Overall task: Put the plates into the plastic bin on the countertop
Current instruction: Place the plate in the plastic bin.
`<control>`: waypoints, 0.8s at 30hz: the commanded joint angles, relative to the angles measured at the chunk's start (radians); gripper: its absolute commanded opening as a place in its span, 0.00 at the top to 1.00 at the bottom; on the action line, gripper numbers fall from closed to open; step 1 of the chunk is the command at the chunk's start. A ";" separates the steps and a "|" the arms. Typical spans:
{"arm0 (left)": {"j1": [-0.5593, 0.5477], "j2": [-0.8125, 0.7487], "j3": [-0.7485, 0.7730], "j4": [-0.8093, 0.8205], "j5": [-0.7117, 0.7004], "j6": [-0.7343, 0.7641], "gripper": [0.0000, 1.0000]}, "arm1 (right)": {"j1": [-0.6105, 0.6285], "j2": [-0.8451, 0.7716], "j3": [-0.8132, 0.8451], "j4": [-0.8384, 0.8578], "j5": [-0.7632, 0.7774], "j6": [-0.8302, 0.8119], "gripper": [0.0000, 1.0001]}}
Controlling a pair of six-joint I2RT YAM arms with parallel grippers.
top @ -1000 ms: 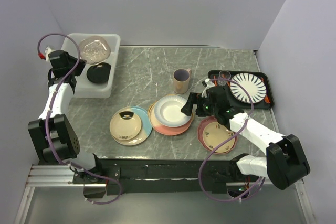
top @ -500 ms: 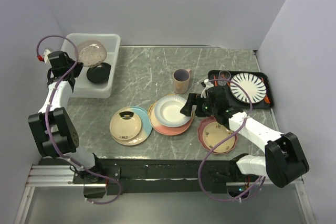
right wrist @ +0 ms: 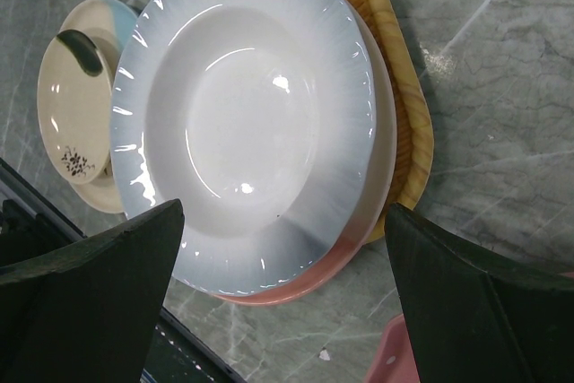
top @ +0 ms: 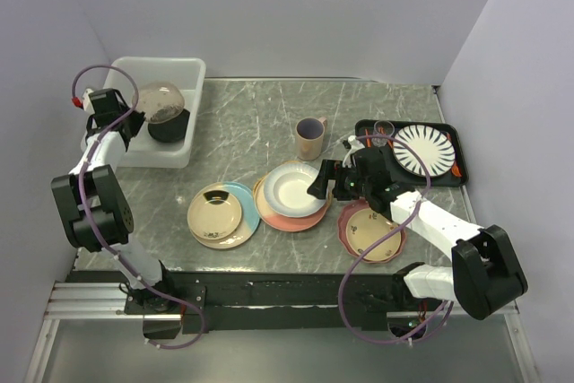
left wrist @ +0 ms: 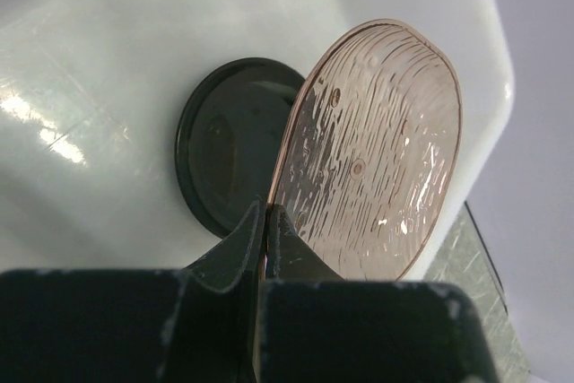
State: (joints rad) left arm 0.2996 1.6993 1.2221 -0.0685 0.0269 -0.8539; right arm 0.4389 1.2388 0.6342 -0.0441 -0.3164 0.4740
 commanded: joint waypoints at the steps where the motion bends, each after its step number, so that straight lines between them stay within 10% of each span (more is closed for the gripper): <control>1: 0.003 0.017 0.048 0.015 -0.010 0.027 0.99 | 0.004 0.007 0.035 0.039 -0.013 -0.008 0.00; 24: 0.004 0.083 0.060 0.006 -0.008 0.055 0.99 | 0.004 0.011 0.041 0.041 -0.026 -0.009 0.00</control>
State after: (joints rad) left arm 0.2996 1.7458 1.2301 -0.0864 0.0196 -0.8242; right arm 0.4389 1.2461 0.6346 -0.0441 -0.3313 0.4740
